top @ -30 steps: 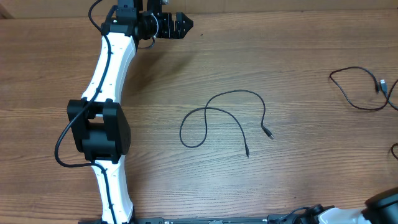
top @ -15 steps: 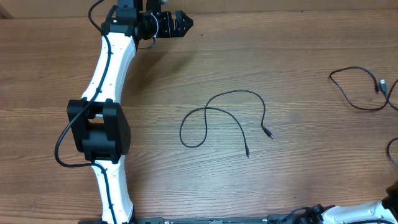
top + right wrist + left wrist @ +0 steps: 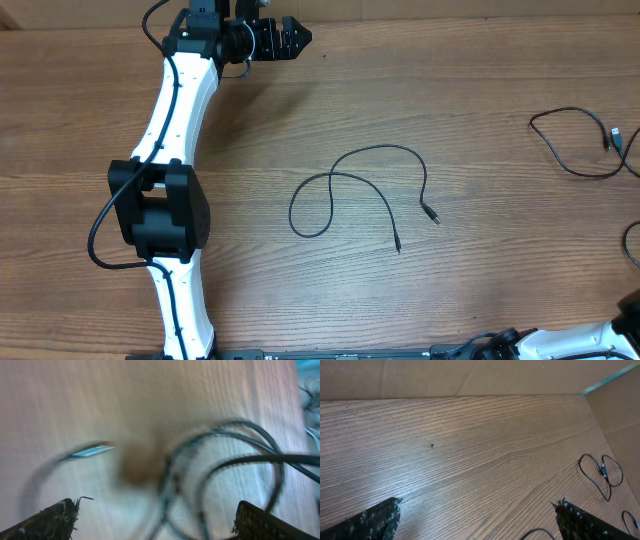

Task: Untangle cables
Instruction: 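Move the right gripper left and down onto the center black cable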

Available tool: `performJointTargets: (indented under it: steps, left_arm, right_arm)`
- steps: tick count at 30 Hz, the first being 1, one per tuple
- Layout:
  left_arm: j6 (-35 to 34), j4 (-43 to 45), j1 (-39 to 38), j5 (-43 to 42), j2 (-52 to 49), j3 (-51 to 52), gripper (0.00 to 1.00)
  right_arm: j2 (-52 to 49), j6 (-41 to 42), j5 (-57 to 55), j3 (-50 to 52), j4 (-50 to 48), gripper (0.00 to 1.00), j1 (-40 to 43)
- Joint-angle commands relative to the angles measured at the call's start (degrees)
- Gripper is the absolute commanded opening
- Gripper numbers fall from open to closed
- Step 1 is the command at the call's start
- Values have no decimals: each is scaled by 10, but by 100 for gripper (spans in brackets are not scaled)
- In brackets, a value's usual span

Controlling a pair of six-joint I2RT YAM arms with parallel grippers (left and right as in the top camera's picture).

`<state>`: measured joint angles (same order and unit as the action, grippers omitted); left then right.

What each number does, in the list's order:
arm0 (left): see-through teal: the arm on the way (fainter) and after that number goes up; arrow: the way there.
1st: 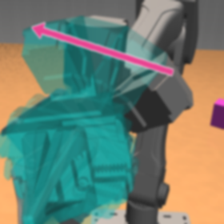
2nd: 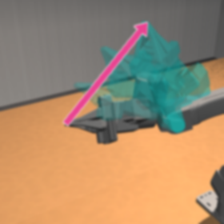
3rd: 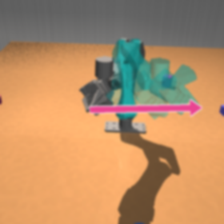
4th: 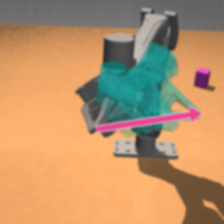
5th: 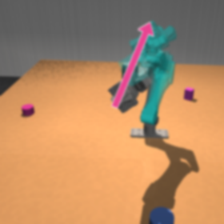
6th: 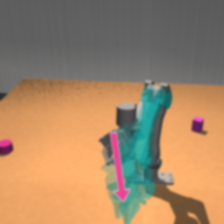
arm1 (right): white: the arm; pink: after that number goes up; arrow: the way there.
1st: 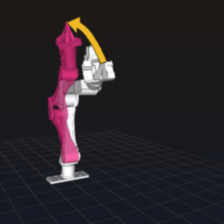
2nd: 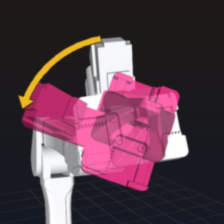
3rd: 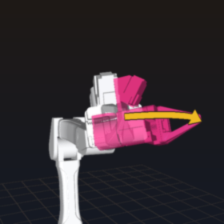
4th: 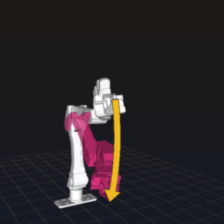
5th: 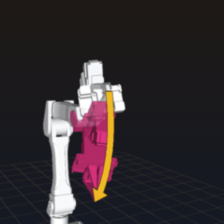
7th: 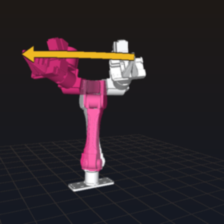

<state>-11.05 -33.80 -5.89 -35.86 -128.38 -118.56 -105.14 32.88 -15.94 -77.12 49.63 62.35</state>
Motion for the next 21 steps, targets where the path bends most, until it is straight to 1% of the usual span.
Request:
performJointTargets:
  steps: [1, 4, 6, 9, 12, 14, 16, 17, 19, 21]
  left_arm:
    - [-8, 2, 3, -13, 7, -16, 99]
    - [-9, 2, 3, -18, 7, -16, 100]
    - [-10, 3, 3, -22, 7, -16, 100]
    - [-10, 3, 4, -23, 7, -17, 99]
    - [-10, 2, 4, -23, 7, -23, 100]
    - [-9, 2, 5, -23, 7, -33, 100]
    - [-7, 2, 7, -23, 7, -45, 99]
    - [-7, -1, 9, -21, 7, -58, 100]
    - [7, -17, 14, -21, 7, -84, 100]
    - [36, -61, 21, 5, 9, -126, 100]
  right_arm:
    - [54, -27, 46, -71, 5, 100, -31]
    - [80, -68, 118, -121, -4, 100, -63]
    - [92, -118, 198, -156, -17, 100, -93]
    - [96, -164, 294, -197, -24, 100, -145]
    - [96, -172, 343, -212, -24, 100, -216]
    - [93, -197, 344, -212, -14, 100, -280]
    - [89, -214, 321, -212, 3, 100, -341]
    - [84, -215, 275, -212, 19, 100, -386]
    - [76, -215, 197, -212, 42, 100, -446]
    - [62, -232, 140, -212, 74, 100, -508]
